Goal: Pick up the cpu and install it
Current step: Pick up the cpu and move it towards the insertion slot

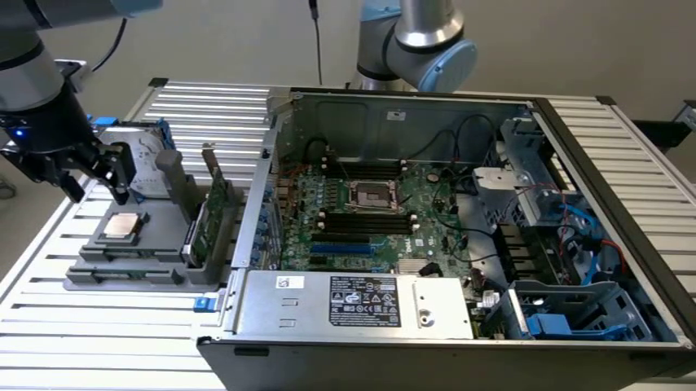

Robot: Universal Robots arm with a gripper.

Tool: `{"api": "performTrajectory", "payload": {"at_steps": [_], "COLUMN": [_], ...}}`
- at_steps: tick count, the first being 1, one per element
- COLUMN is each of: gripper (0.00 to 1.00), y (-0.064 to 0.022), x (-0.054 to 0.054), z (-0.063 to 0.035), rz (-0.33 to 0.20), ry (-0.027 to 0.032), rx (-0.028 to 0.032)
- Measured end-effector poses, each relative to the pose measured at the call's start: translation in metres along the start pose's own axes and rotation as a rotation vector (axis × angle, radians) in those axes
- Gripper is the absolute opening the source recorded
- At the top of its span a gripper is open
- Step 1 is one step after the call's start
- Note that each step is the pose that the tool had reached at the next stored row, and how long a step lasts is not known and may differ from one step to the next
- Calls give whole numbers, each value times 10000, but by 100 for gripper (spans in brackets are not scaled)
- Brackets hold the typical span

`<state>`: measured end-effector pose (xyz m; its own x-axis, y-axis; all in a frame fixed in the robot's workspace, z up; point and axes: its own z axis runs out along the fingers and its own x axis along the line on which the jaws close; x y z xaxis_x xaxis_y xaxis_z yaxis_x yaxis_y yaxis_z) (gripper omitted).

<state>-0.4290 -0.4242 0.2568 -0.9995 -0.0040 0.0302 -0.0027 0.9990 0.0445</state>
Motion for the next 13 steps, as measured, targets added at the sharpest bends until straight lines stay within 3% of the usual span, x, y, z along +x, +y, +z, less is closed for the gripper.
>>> {"api": "performTrajectory", "payload": {"at_steps": [13], "gripper": [67], "y": [-12], "x": [-9], "z": [236], "rz": [-34], "ry": [2], "rx": [1]}}
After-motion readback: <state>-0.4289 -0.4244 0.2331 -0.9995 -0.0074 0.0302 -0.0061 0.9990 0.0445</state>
